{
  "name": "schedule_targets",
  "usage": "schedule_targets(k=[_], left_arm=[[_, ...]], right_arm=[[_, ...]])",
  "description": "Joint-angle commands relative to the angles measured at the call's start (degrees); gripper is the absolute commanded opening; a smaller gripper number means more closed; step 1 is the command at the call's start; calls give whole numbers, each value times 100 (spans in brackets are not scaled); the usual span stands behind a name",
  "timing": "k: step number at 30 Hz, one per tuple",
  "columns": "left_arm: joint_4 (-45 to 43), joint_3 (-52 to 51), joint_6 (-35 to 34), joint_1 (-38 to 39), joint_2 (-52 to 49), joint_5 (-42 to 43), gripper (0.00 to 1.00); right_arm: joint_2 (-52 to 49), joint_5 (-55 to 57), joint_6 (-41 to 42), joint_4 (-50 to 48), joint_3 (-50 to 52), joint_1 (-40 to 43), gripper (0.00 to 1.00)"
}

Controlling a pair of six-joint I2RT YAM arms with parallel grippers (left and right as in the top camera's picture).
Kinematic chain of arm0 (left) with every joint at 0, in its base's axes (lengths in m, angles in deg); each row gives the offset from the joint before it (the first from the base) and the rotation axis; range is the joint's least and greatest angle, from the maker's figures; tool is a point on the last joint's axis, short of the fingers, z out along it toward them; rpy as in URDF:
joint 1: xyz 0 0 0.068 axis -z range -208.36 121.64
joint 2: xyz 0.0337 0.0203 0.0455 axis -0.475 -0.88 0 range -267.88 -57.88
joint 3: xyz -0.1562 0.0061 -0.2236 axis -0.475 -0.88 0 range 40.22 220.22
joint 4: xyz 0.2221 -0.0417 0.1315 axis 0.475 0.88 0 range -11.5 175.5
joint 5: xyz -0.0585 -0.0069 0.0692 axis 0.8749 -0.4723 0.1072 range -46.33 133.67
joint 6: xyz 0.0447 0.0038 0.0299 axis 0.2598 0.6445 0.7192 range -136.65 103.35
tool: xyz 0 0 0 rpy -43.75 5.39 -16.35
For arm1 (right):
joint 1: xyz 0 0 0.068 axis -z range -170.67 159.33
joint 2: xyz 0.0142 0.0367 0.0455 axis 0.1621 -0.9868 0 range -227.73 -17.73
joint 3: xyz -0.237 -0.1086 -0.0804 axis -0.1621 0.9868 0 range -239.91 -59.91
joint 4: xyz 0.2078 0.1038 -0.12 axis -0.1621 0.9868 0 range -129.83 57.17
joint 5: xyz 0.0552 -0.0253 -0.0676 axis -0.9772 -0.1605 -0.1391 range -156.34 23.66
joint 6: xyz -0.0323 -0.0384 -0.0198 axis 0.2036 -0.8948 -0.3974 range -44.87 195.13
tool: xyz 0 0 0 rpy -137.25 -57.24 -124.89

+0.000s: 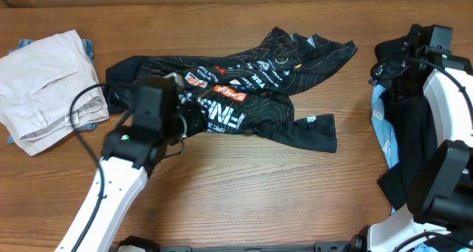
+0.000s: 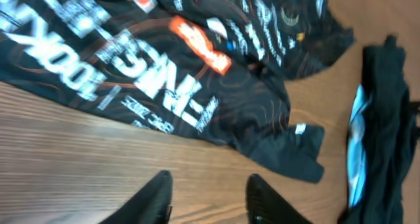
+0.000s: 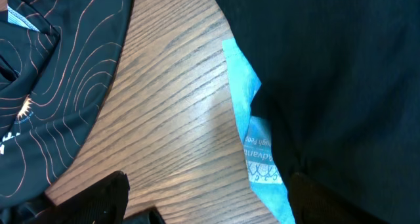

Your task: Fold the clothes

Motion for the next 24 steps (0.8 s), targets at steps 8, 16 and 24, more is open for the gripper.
schedule_targets(k=[8,16,24], left_arm=[[-2140,-22,-1082,1580,-2583,420,60],[-3724,-22,-1764,2006,-4096,610,50],[-4295,-22,-1759,1993,-4430,614,4]], right_arm=[[122,-55,-46,-2,-131,-20,82],[122,-52,-46,-7,-131,-20,82],[122,-52,-46,0,-131,-20,82]])
